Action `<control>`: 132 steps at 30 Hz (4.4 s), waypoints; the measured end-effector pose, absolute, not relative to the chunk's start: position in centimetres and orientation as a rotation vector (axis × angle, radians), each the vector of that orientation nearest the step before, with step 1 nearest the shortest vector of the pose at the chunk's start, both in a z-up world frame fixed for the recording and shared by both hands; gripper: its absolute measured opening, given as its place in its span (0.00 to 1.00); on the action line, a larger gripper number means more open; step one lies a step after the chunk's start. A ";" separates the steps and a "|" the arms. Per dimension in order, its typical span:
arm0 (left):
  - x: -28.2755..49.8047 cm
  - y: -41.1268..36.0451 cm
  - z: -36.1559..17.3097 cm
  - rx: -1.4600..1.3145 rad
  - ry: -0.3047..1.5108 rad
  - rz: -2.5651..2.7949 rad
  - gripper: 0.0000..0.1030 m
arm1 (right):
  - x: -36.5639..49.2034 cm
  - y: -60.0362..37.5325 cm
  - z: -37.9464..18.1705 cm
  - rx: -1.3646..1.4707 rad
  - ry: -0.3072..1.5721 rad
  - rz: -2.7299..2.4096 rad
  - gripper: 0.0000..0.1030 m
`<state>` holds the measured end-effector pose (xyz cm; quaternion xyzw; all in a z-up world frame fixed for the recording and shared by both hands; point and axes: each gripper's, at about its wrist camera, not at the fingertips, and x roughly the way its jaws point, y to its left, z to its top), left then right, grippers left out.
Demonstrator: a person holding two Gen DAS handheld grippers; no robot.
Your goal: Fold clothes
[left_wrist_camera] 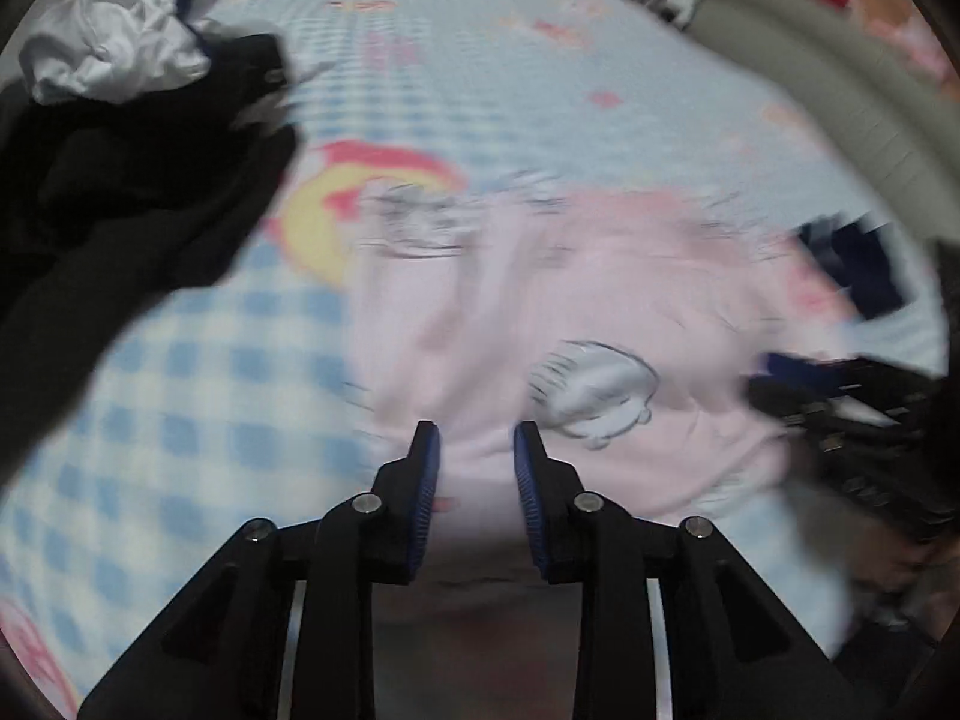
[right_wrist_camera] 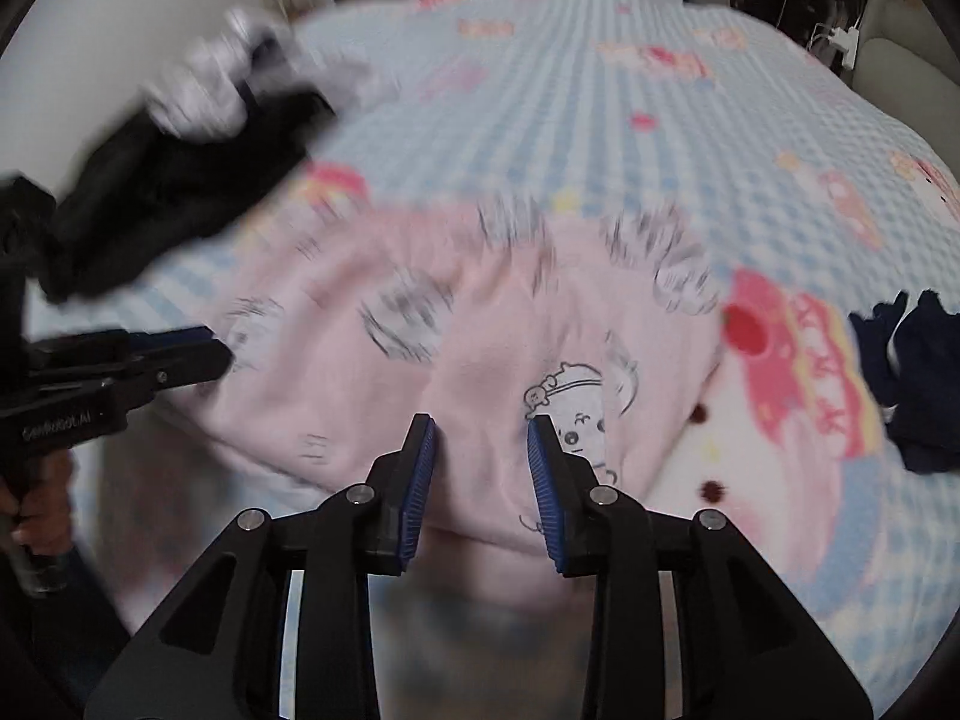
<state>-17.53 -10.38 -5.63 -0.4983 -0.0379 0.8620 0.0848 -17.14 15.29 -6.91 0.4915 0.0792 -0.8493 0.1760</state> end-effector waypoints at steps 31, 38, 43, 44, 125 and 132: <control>-25.9 -10.2 -3.6 -1.370 -0.344 2.311 0.47 | -25.2 16.0 -4.9 1.344 0.010 -2.339 0.71; -24.9 -7.9 -2.3 -1.286 -0.179 2.436 0.09 | -25.9 14.7 -6.2 1.339 0.049 -2.292 0.12; -27.3 -8.1 -3.3 -1.345 -0.148 2.483 0.14 | -27.5 15.0 -7.2 1.403 -0.014 -2.332 0.11; -28.0 -8.4 -4.5 -1.410 -0.161 2.443 0.18 | -27.9 15.0 -7.4 1.419 -0.027 -2.341 0.15; -4.3 -6.7 -4.5 -1.482 -0.434 2.449 0.27 | -3.9 23.1 -3.0 1.523 -0.121 -2.446 0.31; -4.0 -7.5 -6.2 -1.500 -0.397 2.489 0.26 | -3.7 23.2 -6.1 1.624 -0.170 -2.423 0.32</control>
